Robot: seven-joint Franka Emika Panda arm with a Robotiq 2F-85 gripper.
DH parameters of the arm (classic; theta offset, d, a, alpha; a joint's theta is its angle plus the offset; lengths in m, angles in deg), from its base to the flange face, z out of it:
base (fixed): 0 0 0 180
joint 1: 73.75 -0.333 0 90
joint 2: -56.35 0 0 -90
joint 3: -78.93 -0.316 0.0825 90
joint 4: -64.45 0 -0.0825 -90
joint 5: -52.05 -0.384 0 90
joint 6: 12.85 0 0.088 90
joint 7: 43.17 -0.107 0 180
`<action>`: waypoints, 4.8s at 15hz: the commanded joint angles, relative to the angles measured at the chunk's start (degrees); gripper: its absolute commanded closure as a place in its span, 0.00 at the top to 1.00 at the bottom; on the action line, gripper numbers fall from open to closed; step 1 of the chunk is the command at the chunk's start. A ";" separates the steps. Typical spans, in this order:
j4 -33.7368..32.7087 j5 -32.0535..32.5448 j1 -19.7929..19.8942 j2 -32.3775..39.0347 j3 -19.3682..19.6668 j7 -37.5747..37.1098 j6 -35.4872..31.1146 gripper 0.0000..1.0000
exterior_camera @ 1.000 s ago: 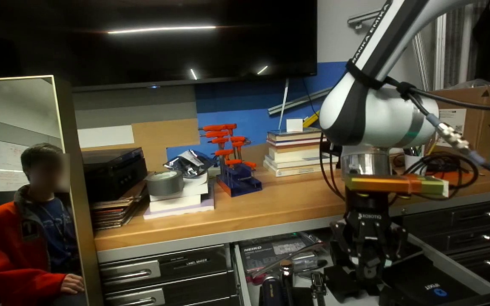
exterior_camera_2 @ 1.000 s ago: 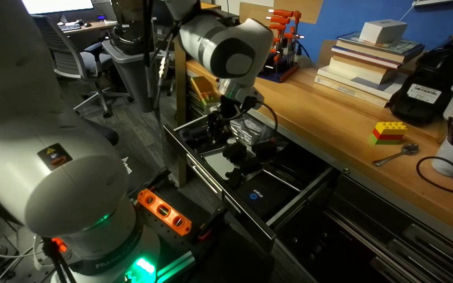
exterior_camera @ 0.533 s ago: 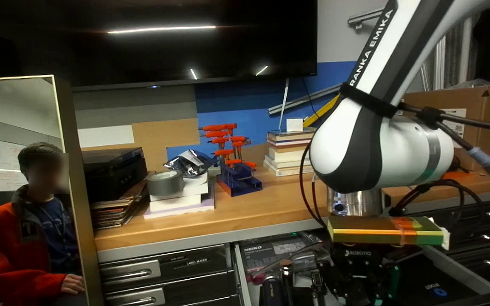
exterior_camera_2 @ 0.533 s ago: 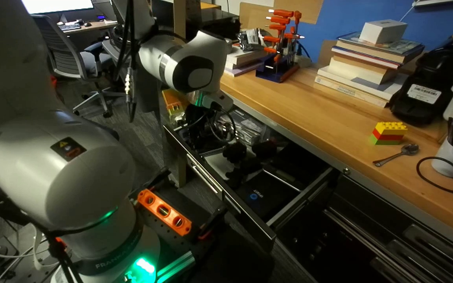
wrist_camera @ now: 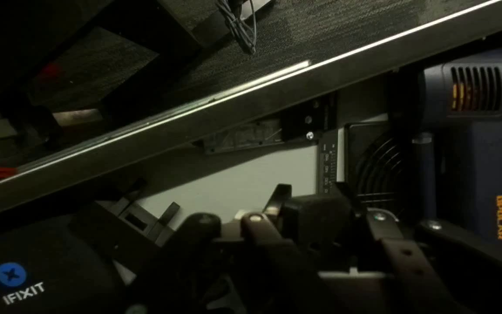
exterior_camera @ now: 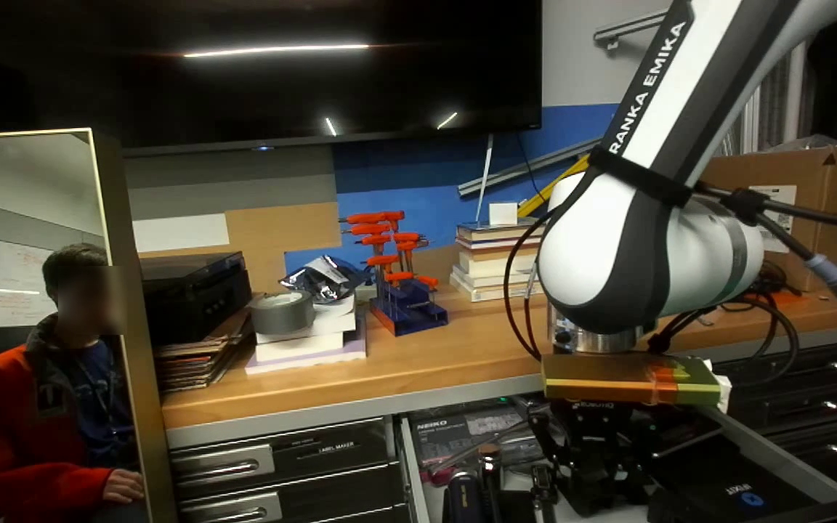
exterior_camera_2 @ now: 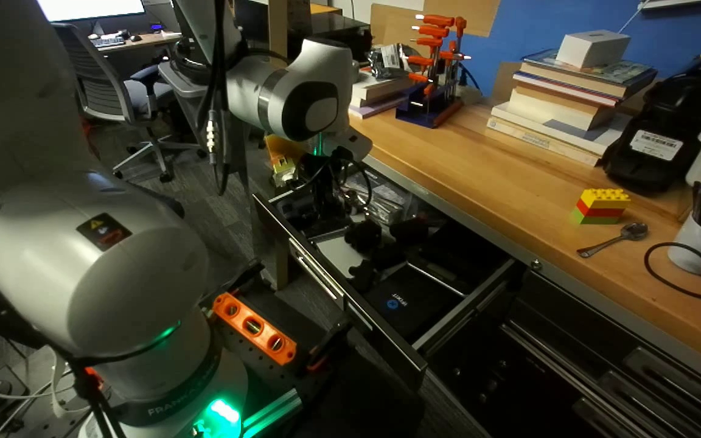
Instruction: Put the black objects in the drawer and close it
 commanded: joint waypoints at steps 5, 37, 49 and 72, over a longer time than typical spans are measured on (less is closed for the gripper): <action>-1.44 -1.70 2.47 6.89 3.81 2.50 -3.71 0.16; -1.95 11.89 -7.34 -0.12 10.38 -52.85 10.88 1.00; 1.03 -0.10 -0.83 4.22 4.55 -54.74 3.65 1.00; -6.98 -58.96 11.43 13.91 -13.04 7.46 -19.80 1.00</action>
